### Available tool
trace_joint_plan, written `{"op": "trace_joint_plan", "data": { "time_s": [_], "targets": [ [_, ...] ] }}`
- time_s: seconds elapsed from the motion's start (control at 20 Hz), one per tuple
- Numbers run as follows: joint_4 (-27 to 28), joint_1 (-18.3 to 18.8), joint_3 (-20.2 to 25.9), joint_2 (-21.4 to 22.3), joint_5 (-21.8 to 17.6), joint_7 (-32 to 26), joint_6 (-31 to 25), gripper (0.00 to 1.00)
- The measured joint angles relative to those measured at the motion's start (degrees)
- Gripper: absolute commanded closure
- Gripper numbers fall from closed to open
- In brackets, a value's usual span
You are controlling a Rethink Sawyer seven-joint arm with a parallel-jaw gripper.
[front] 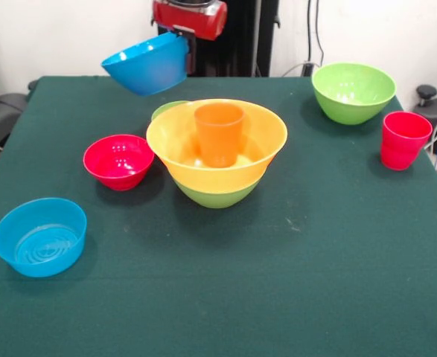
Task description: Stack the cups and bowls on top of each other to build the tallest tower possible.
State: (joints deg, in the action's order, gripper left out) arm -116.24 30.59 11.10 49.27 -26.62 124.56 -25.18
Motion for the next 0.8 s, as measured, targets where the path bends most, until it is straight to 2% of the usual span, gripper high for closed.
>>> {"op": "trace_joint_plan", "data": {
  "time_s": [0.4, 0.8],
  "targets": [
    [1.41, -2.8, -0.78, 0.02, 0.67, 0.0, -0.8, 1.0],
    [3.09, -3.67, -2.92, -1.52, 0.67, 0.0, 3.4, 1.0]
  ]
}}
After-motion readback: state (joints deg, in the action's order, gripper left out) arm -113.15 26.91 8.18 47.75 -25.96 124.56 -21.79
